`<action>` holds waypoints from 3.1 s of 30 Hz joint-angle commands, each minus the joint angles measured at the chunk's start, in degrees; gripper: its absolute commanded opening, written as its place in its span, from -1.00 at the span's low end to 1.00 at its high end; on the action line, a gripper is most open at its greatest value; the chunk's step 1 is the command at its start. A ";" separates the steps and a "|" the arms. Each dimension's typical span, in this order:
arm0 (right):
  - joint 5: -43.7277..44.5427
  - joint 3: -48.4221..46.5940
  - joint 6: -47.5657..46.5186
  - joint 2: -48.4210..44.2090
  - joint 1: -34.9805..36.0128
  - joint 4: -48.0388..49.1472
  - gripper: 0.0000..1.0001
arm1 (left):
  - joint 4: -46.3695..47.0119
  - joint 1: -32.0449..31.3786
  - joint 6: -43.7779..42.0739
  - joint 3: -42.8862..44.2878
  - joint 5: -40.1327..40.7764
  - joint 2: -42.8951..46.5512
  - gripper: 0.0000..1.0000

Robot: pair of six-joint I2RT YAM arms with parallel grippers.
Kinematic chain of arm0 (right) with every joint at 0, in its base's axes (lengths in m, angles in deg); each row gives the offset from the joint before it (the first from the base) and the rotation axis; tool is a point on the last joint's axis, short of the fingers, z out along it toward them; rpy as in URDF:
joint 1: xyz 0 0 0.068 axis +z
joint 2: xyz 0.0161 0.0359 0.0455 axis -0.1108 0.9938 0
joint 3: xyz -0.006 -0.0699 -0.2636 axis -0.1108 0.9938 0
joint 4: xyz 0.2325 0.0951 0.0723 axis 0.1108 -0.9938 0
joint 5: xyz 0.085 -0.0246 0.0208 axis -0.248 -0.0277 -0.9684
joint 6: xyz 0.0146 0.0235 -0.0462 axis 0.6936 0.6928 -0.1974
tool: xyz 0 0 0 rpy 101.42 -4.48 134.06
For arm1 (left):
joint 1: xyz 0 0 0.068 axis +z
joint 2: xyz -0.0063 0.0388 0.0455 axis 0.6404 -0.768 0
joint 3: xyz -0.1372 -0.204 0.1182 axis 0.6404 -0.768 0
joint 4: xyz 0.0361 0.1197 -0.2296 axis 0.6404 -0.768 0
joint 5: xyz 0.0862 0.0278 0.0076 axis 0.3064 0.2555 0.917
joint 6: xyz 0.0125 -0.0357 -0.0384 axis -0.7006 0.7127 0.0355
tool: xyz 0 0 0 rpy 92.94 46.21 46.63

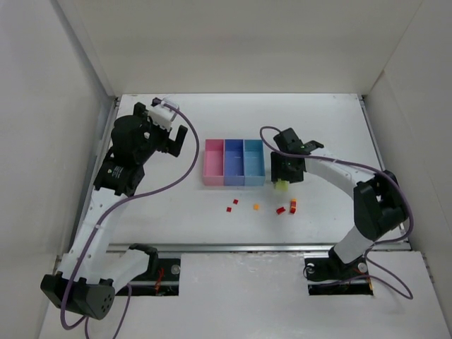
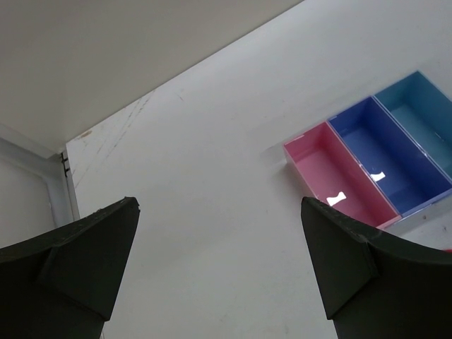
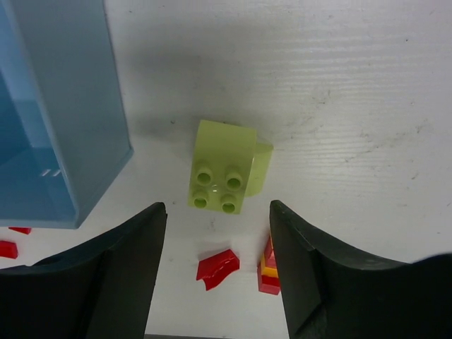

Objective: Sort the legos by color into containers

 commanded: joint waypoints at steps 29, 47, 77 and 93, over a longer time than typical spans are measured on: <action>-16.76 -15.96 -2.27 -17.37 -1.80 3.06 -1.00 | -2.53 -5.26 -24.89 0.61 -16.88 0.42 1.00; -49.45 -14.36 -2.18 -14.74 -0.05 28.06 -1.00 | 17.30 -29.01 -41.35 -5.95 -9.34 -5.13 1.00; -44.00 -7.50 3.44 -22.04 3.65 28.58 -1.00 | 15.76 -27.07 -30.62 2.99 -15.22 -10.49 0.39; -42.07 -7.50 3.97 -21.42 5.93 28.06 -1.00 | 10.92 -27.07 -33.25 5.10 -15.39 -11.10 -0.76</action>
